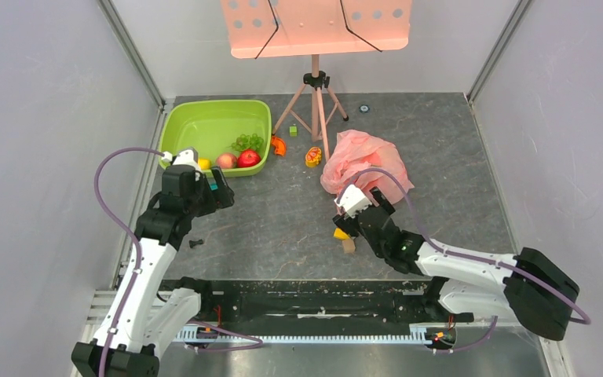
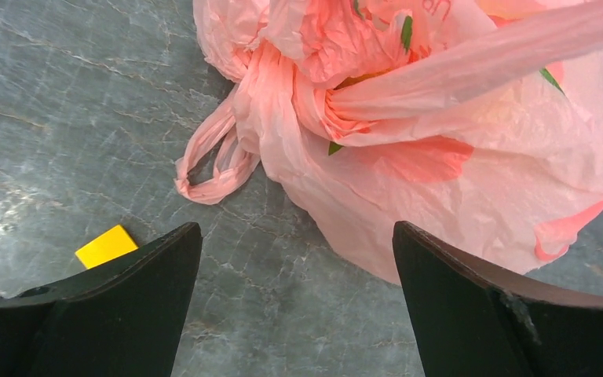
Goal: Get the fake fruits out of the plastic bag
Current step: Move the plastic bag to the center of the board.
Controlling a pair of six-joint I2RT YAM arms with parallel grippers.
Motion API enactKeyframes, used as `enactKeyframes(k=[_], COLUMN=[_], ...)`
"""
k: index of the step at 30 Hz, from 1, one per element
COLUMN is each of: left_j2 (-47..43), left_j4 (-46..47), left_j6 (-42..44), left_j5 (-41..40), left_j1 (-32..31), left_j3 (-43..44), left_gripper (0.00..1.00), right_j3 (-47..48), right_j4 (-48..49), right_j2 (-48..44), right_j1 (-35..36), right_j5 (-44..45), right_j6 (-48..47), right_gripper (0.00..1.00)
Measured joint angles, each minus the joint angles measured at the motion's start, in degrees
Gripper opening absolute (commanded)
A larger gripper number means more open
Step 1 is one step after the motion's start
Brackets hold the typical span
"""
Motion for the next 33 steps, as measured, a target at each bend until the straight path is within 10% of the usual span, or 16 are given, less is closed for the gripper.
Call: enactKeyframes(k=[18,27,31,33], left_j2=[1.07,1.92,1.95,1.95], left_j4=[0.07,0.2,0.2,0.22], left_j6=[0.0,0.02,0.02,0.02], left_j5=[1.53,2.25,2.29,2.45], left_j1=[0.0,0.0,0.0,0.0], left_j3=[-0.31,-0.35,-0.35,-0.35], left_gripper=[1.0,1.0,1.0,1.0], right_j3=[8.2,10.43,11.1,11.43], right_j4=[8.55,8.48,7.52,6.43], right_j2=[20.37,24.5,24.48,23.67], right_j1=[-2.97,-7.32,-7.54,-7.69], right_j5=[3.26,2.14,-0.61,-2.95], right_j6=[-10.75,-10.99,-10.38,-9.6], right_gripper=[0.9,0.41,0.0,0.0])
